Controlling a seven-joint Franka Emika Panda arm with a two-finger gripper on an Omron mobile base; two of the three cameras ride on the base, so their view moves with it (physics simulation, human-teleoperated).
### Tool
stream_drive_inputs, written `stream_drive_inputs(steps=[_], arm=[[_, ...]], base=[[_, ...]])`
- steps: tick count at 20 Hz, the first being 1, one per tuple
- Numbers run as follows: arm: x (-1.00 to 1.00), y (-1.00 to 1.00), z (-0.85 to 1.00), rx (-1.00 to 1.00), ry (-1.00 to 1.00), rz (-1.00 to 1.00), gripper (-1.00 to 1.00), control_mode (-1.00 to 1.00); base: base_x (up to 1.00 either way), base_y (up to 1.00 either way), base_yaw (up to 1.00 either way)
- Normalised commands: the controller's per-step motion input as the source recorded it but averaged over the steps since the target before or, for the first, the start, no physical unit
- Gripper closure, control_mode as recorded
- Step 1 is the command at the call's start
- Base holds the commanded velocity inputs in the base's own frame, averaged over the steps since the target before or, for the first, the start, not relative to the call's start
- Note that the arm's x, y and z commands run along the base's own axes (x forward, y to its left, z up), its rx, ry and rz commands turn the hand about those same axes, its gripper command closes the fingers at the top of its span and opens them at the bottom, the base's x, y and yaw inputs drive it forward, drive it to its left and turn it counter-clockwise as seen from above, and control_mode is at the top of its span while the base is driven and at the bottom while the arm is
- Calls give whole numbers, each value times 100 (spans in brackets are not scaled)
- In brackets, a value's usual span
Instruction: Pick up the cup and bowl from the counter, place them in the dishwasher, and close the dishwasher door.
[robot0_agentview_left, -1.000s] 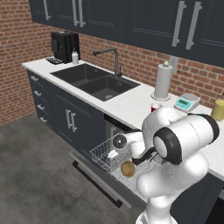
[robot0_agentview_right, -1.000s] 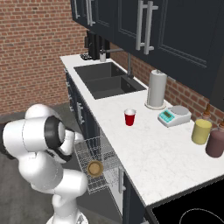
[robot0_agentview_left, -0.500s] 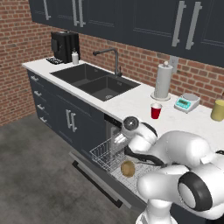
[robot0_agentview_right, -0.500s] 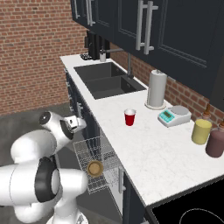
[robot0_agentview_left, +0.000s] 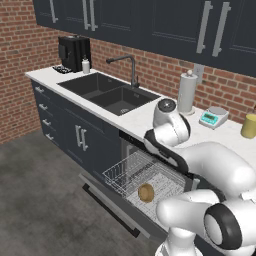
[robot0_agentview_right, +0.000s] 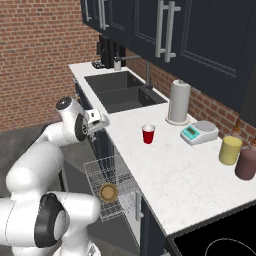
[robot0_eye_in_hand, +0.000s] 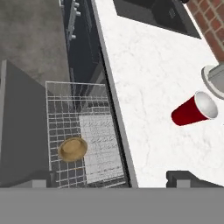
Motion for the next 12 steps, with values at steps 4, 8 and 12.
stream_drive_inputs(steps=[4, 8, 12], arm=[[35, -83, 0, -16, 1, 0, -100, -100], [32, -76, -3, -20, 0, 0, -100, -100], [42, -41, -7, -22, 0, 0, -100, -100]], base=[[0, 0, 0], [0, 0, 0], [0, 0, 0]])
